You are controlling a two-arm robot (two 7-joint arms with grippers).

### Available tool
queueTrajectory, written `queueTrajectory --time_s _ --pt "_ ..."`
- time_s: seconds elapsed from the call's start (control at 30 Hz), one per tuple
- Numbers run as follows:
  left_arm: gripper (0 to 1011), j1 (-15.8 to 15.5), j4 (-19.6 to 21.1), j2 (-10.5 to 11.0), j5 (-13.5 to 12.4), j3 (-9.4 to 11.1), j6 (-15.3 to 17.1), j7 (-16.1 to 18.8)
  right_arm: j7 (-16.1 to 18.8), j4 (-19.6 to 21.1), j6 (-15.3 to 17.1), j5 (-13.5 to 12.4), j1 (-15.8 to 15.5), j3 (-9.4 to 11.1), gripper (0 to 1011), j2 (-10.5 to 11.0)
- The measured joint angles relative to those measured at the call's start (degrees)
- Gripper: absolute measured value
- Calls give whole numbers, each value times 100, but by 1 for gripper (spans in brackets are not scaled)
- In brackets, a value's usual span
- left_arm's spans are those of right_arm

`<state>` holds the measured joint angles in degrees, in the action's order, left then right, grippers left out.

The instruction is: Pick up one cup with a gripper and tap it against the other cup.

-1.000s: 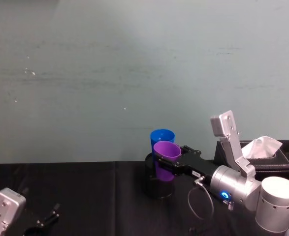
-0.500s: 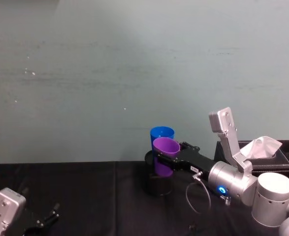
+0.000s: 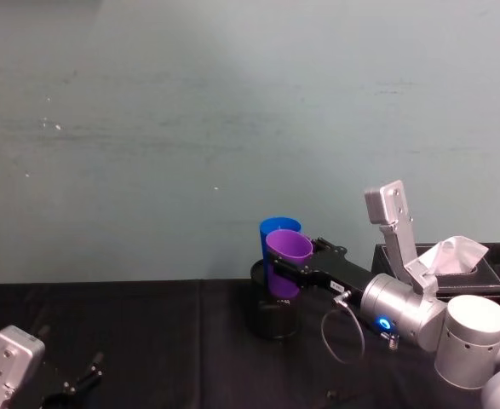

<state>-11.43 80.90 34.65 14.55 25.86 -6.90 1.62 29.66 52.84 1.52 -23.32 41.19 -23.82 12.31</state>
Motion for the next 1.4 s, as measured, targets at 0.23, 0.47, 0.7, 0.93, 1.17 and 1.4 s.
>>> queueTrajectory --time_s 0.23,0.47,0.7,0.93,1.17,1.4 --pt "1000 0 0 0 0 0 0 0 27 -58 -19 21 51 17 735 -27" --pt "1000 0 0 0 0 0 0 0 41 -121 21 38 88 19 735 -58" --pt "1000 0 0 0 0 0 0 0 55 -135 37 38 96 16 735 -63" --pt "1000 0 0 0 0 0 0 0 52 -128 37 38 96 14 735 -62" --pt "1000 0 0 0 0 0 0 0 51 -124 35 37 92 14 735 -59" --pt "1000 0 0 0 0 0 0 0 51 -120 35 37 89 14 734 -56"
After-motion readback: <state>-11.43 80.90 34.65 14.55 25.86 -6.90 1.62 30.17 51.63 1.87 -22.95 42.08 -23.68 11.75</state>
